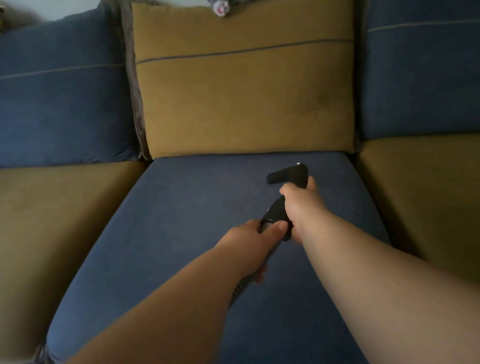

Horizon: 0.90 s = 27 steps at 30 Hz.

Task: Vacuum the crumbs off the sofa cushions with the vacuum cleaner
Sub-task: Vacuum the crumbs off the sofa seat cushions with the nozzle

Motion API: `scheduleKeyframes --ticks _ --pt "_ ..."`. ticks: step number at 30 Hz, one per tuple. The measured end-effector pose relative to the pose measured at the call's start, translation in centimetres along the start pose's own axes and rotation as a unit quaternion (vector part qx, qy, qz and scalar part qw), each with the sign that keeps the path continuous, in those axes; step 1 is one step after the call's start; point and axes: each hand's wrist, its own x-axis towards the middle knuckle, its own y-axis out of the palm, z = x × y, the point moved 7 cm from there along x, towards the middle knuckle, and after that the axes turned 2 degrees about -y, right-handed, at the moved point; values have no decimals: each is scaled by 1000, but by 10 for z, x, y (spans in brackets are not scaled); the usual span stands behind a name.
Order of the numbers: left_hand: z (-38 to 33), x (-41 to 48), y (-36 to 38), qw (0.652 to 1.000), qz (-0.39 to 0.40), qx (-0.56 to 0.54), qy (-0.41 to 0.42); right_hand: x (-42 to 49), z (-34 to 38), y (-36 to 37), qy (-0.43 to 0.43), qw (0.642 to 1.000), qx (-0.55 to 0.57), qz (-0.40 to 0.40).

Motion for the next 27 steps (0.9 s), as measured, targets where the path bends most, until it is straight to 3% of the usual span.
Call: scheduleKeyframes --ticks 6,15,27 --pt "3 -13 -10 1000 -2 21 -22 -5 0 10 10 1000 -9 24" --pt "-22 -12 13 1000 22 -3 -5 1 1 -28 13 1000 15 -17" --pt "-13 14 -2 1000 -9 9 -14 22 9 -2 6 1000 -5 24"
